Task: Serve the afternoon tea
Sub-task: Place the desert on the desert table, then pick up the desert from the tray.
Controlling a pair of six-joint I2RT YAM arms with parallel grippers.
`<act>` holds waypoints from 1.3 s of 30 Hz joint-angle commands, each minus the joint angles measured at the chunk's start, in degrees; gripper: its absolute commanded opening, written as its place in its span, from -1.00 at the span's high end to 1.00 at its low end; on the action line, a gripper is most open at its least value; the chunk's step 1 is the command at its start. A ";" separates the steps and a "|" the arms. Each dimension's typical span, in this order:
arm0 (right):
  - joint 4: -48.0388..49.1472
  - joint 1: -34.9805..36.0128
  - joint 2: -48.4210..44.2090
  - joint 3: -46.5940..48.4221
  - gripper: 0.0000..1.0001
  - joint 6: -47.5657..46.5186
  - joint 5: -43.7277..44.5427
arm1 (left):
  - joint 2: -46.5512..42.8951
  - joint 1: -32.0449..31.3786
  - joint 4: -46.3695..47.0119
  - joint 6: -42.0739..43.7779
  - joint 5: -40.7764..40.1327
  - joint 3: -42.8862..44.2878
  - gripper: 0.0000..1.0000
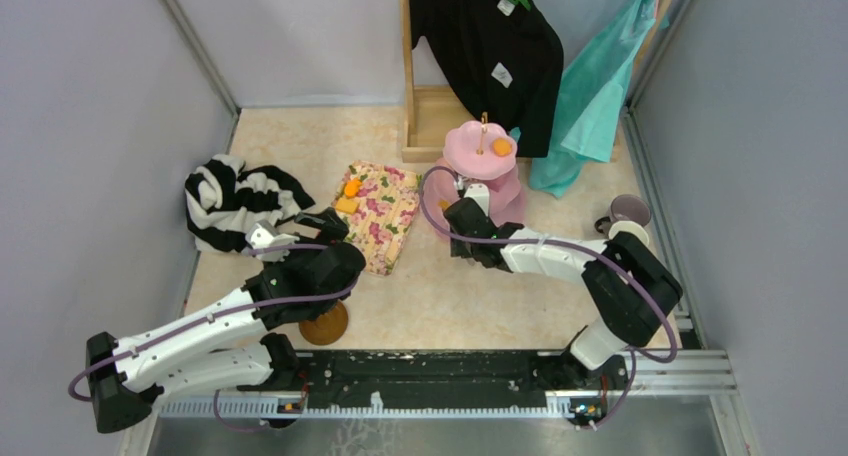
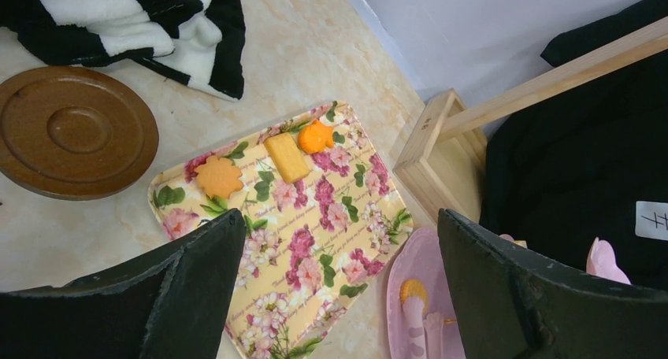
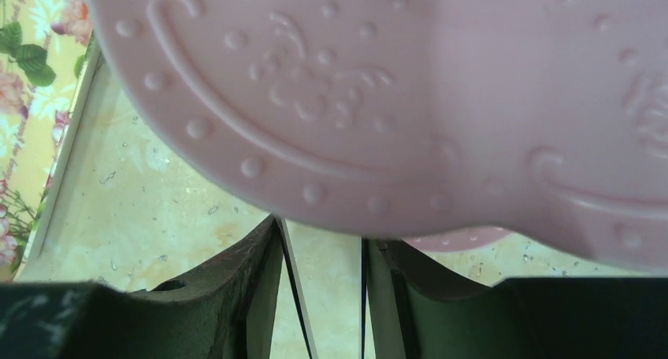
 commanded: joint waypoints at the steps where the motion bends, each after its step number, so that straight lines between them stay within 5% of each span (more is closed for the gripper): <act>1: 1.39 0.42 -4.44 -0.59 0.20 0.46 0.72 | -0.16 0.29 0.14 0.04 -0.54 0.71 -0.92; 26: -0.55 8.74 -15.46 -1.26 0.36 -4.07 3.43 | -1.43 0.36 -4.17 -3.22 -2.00 0.76 -0.92; 39: 2.91 12.03 -2.56 9.61 0.35 -9.60 -5.30 | -4.52 1.12 -12.72 -5.67 -5.14 3.24 -0.93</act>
